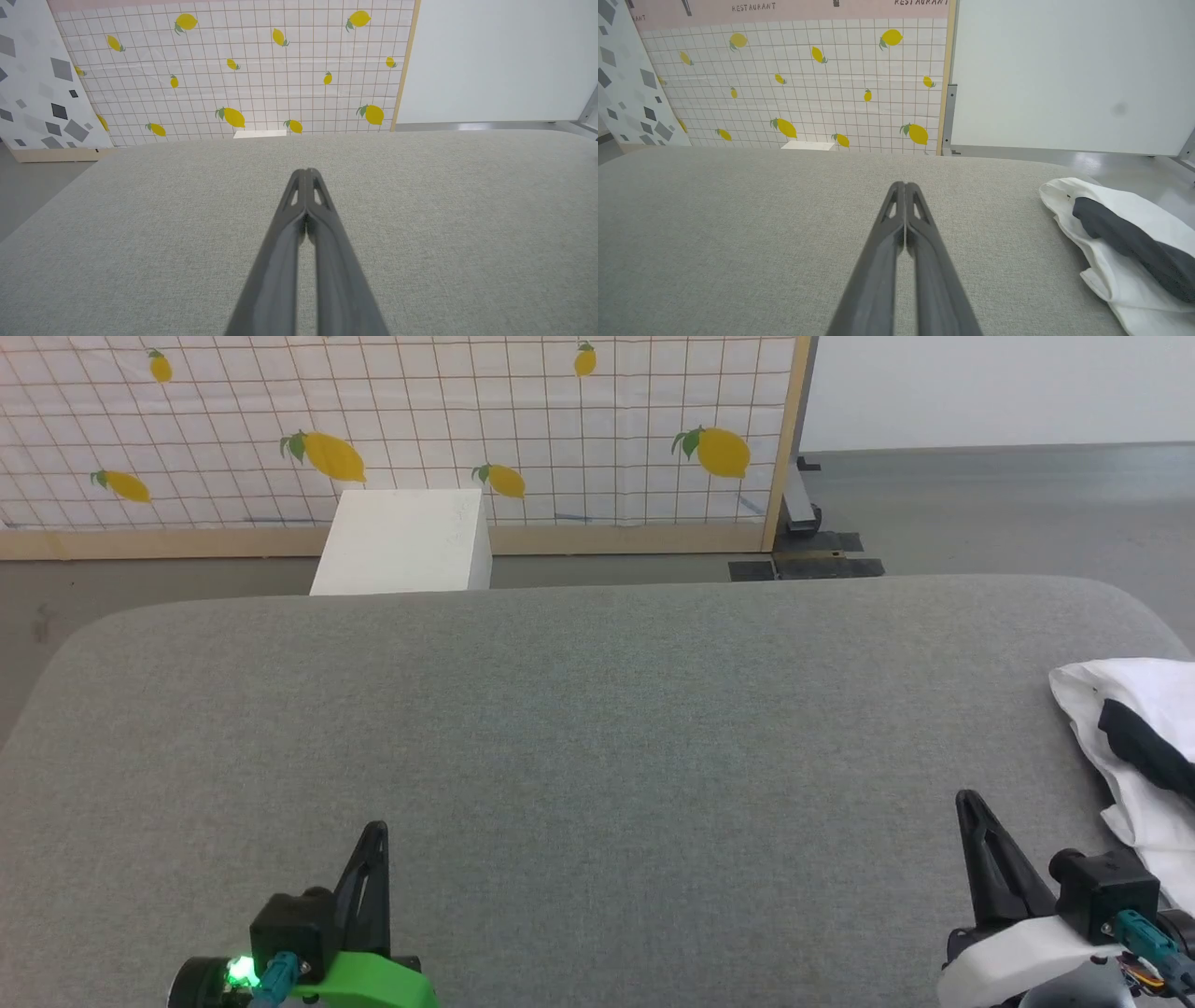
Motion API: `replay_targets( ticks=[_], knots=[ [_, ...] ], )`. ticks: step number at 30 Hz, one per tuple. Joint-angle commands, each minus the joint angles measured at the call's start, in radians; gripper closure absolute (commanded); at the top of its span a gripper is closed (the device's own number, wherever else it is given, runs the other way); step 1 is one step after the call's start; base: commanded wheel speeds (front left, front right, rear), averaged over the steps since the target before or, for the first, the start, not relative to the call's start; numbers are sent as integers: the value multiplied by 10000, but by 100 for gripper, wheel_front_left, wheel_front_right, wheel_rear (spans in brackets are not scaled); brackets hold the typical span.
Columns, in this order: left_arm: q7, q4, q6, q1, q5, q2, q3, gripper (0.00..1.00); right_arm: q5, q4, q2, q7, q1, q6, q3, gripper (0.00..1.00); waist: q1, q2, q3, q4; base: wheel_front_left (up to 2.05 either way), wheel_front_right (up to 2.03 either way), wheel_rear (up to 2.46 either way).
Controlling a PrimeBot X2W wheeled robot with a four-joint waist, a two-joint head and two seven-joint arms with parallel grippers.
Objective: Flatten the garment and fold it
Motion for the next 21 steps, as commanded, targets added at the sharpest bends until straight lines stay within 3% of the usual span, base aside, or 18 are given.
replay_targets(
  ticks=[1,21],
  knots=[
    [60,13,-59,-199,168,-92,63,100,-146,21,10,35,-204,-9,47,100,0,-1,11,-5,0,0,0],
    [511,81,-228,-585,569,-315,494,100,-315,30,15,268,-516,-12,257,100,0,-1,181,-75,0,0,0]
  ],
)
